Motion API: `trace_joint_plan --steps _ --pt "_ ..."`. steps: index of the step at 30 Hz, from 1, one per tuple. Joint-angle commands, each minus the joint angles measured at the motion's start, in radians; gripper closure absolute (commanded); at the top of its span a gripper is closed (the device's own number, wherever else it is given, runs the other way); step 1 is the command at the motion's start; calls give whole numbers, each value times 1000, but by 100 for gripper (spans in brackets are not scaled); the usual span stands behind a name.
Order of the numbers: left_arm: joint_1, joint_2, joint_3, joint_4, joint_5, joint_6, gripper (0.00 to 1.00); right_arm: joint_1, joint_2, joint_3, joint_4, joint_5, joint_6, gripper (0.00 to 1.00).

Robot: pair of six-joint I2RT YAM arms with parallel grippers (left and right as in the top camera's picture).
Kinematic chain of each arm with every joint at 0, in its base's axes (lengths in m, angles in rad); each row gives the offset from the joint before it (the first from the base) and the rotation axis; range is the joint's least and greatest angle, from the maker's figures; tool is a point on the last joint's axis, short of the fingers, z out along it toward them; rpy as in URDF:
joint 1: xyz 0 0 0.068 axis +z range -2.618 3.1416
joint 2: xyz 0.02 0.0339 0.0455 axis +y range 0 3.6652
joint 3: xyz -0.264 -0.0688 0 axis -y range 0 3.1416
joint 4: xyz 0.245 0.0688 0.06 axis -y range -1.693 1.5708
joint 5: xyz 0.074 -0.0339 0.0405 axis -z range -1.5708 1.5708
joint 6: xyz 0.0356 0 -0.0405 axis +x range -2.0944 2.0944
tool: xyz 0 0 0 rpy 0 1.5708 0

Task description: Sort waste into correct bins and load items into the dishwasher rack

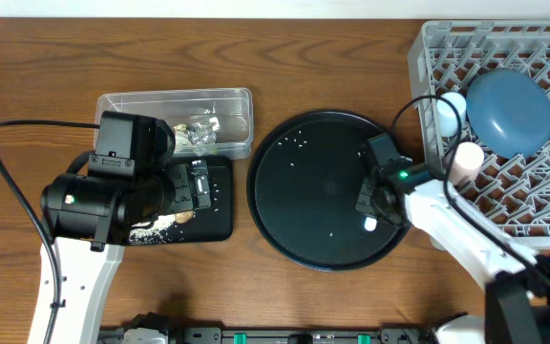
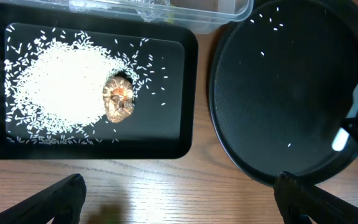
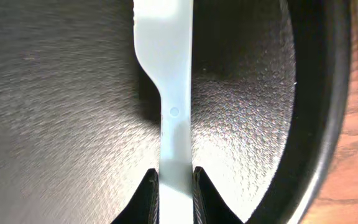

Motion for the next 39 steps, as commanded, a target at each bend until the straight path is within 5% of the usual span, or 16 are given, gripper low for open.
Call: trace_joint_plan --steps 1,11,22,27,33,39 --pt "-2 0 5 -3 -13 2 2 5 -71 22 -11 2 -84 91" --pt "-2 0 5 -3 -13 2 2 -56 -262 42 -134 2 -249 96" --pt "-2 0 5 -3 -13 2 2 -368 -303 209 -328 -5 -473 94" --pt "-2 0 5 -3 -13 2 2 -468 -303 247 -328 -161 -554 92" --pt "-2 0 5 -3 -13 2 2 -412 -291 245 -285 -294 -526 80" --pt "-2 0 5 -3 -13 2 2 -208 -218 245 -145 -270 -320 78"
